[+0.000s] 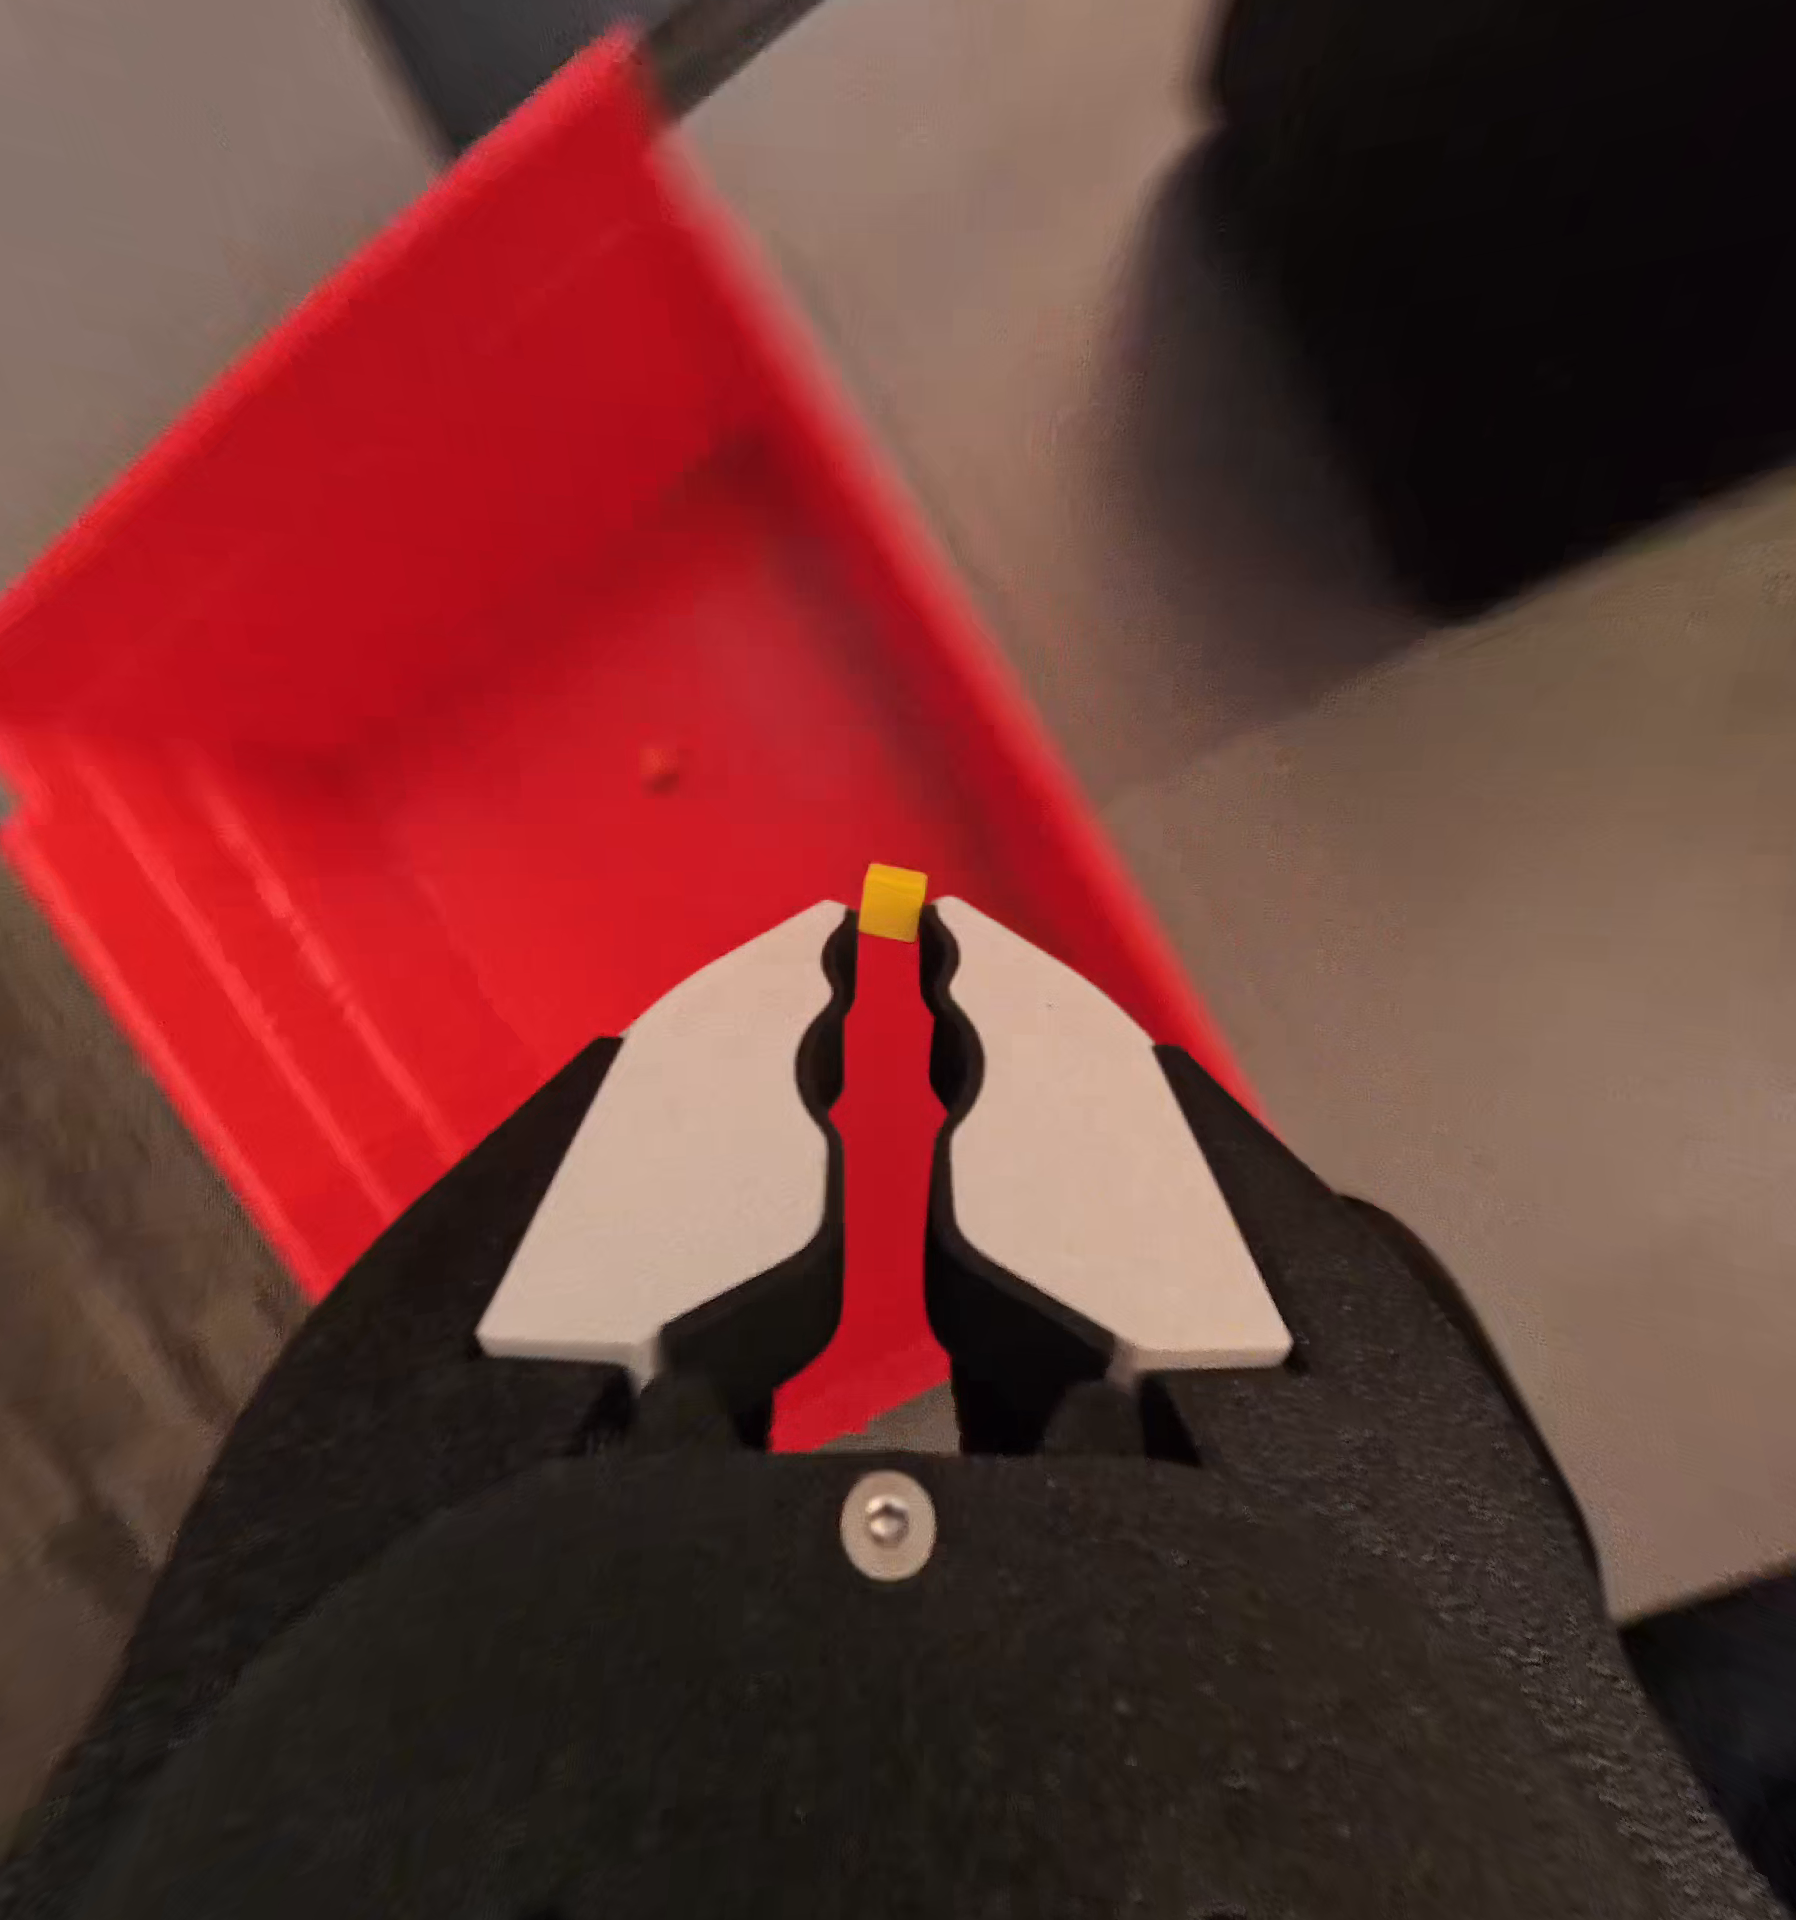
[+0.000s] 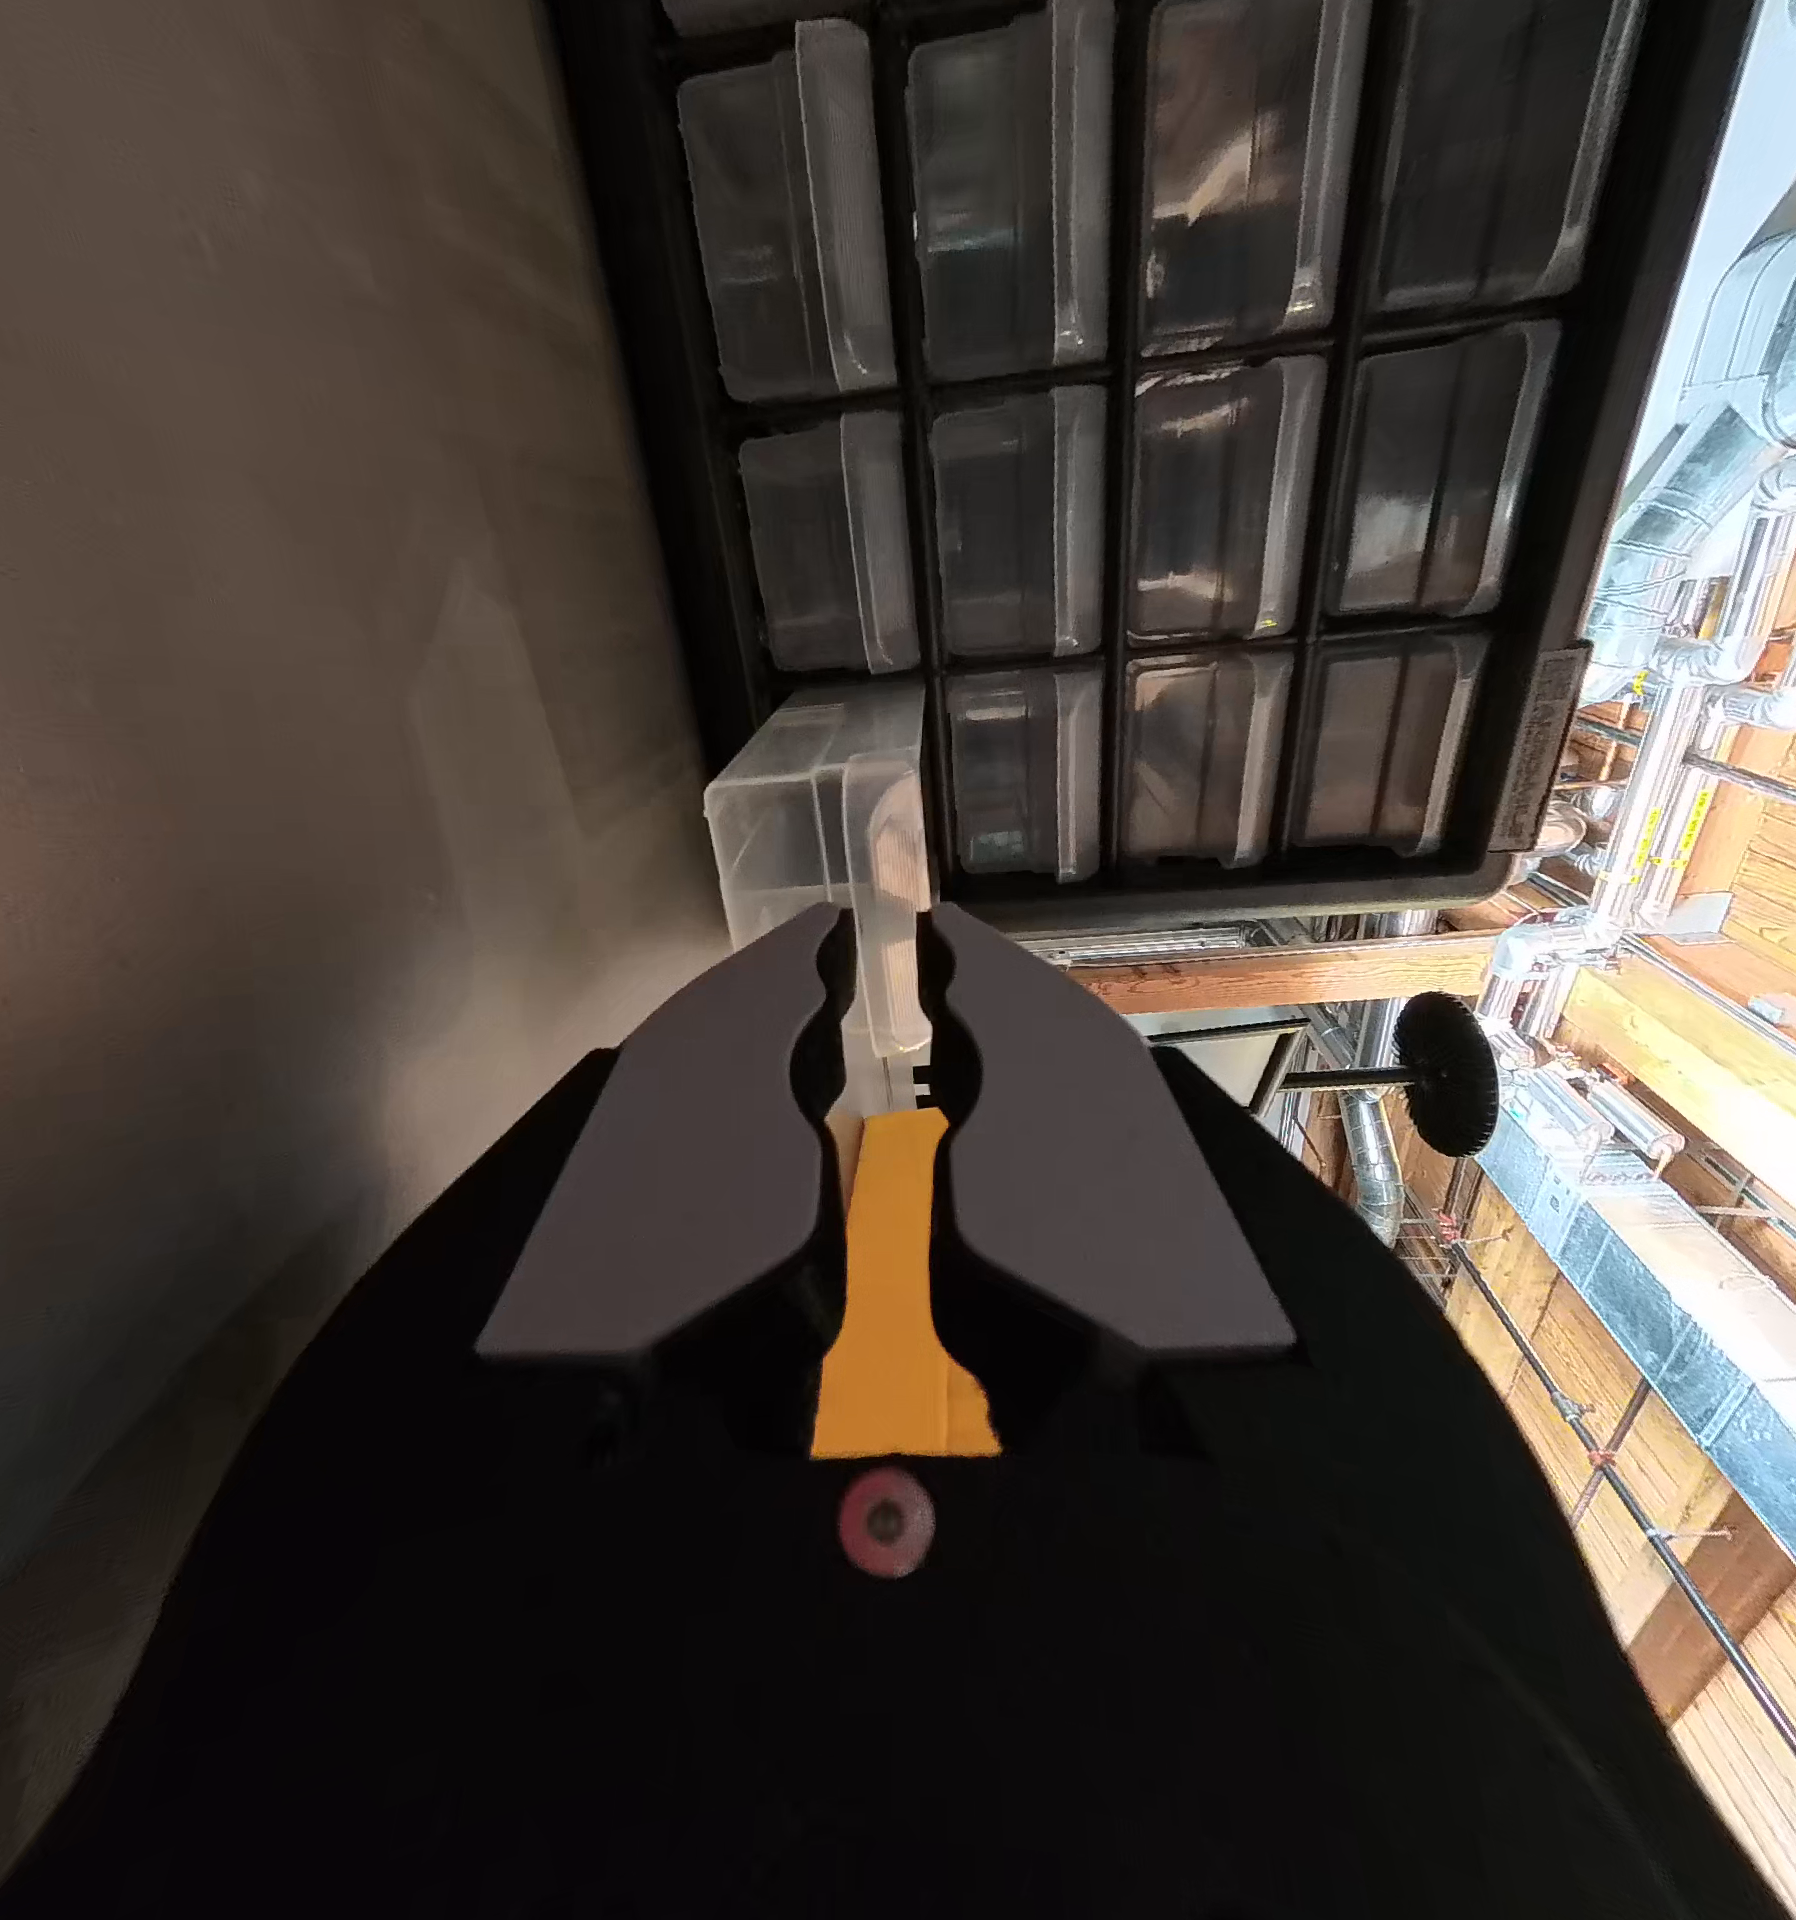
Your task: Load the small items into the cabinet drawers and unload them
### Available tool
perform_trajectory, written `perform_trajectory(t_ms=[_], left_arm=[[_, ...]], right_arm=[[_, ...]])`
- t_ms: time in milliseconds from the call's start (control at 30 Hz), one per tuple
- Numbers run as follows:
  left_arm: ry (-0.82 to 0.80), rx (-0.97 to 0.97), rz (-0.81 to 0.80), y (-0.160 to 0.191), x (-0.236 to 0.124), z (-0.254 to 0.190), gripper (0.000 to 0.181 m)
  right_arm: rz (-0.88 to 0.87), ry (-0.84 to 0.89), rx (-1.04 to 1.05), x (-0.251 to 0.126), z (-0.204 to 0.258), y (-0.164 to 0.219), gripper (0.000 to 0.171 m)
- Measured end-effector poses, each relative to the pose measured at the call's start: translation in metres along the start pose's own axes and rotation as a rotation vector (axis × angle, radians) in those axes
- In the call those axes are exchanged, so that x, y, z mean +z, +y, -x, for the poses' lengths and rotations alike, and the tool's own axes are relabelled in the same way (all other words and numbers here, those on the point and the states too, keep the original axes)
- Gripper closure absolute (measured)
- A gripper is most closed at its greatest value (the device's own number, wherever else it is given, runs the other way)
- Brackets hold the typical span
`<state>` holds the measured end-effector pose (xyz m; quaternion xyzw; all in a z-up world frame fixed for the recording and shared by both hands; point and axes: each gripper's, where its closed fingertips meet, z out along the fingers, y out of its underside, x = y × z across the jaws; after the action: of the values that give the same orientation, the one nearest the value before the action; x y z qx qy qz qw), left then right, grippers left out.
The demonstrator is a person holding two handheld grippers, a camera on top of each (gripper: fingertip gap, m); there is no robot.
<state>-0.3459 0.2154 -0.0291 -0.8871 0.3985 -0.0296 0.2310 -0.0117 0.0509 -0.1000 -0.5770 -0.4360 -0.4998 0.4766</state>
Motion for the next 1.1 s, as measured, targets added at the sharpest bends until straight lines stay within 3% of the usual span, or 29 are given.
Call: perform_trajectory(t_ms=[133,233,333,467,667,1100], left_arm=[[0.246,0.337,-0.146,-0.031,-0.041,-0.128,0.170],[0.332,0.573,-0.216,-0.051,-0.048,-0.217,0.171],[0.282,0.726,-0.238,-0.088,-0.022,-0.283,0.170],[0.246,0.853,-0.107,-0.118,0.024,-0.332,0.171],[0.149,0.947,0.109,-0.133,0.079,-0.341,0.171],[0.056,1.072,0.224,-0.124,0.120,-0.337,0.170]], right_arm=[[0.000,-0.007,0.015,0.001,0.000,0.001,0.159],[0.001,-0.012,0.023,0.002,0.000,0.002,0.159],[0.013,-0.014,0.016,0.004,-0.001,0.005,0.159],[0.018,-0.023,0.003,0.006,0.003,0.006,0.159],[0.010,-0.011,0.007,0.005,-0.001,0.005,0.159],[0.008,-0.022,0.018,0.004,0.000,0.003,0.159]])
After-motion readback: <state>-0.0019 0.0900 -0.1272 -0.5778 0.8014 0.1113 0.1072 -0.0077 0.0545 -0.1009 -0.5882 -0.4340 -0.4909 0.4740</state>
